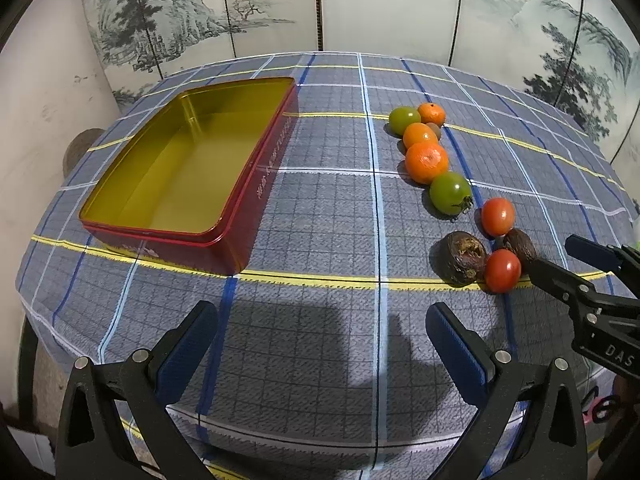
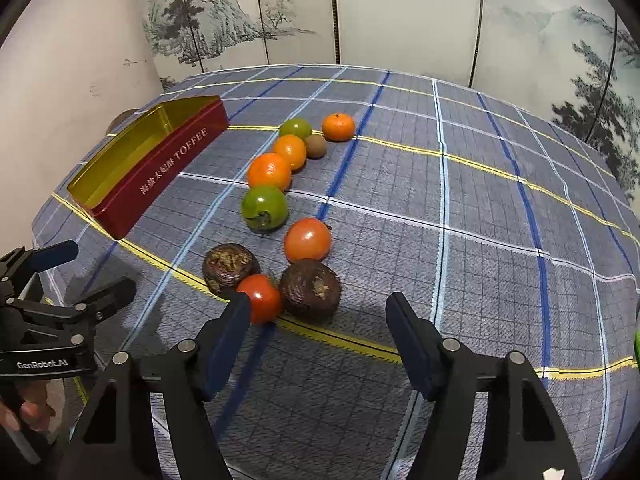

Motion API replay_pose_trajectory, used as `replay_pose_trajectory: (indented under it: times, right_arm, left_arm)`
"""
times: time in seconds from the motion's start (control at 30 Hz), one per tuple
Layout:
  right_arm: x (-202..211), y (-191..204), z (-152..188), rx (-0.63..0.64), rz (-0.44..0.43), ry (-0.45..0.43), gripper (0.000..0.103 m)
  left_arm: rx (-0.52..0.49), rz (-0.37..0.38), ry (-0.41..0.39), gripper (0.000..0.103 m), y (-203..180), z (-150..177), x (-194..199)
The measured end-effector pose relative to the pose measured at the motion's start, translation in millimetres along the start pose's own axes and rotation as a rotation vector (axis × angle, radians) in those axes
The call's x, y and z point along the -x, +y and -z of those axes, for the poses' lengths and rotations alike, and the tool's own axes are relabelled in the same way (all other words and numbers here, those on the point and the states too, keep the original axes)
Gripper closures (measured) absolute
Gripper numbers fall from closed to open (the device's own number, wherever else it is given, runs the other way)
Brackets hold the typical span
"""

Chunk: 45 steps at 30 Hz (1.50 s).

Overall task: Organize fruits
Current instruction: 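Lower the right gripper onto a dark brown wrinkled fruit and grasp it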

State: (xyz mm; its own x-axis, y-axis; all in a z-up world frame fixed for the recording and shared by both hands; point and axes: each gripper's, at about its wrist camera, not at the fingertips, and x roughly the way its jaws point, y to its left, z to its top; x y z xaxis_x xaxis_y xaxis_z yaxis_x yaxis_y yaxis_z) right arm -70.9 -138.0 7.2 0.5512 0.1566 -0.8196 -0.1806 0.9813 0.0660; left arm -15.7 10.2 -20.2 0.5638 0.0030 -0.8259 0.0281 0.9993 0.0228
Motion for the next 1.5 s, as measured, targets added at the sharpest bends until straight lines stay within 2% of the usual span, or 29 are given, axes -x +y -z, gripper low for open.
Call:
replay_pose_trajectory:
  times: [0.17, 0.4, 0.83, 1.13, 1.5]
  right_arm:
    - [-8, -7, 2, -0.004, 0.001, 0.028, 0.048]
    - [-17, -10, 3, -0.01, -0.016, 0.048, 0.05]
    - [-36, -4, -7, 0.012, -0.034, 0.058, 0.067]
    - [-35, -8, -5, 0.006, -0.031, 0.046, 0.069]
    - [-35, -51, -9, -0.04, 0.068, 0.002, 0.069]
  left_arm:
    - [-0.011, 0.004, 0.004, 0.0, -3, 0, -2]
    - [-0.027, 0.012, 0.012, 0.0, -7, -2, -7]
    - [-0.034, 0.017, 0.02, 0.0, -10, -3, -13]
    - [-0.044, 0.039, 0.024, 0.0, -15, -3, -18]
    - [-0.053, 0.084, 0.016, 0.001, -23, -8, -18]
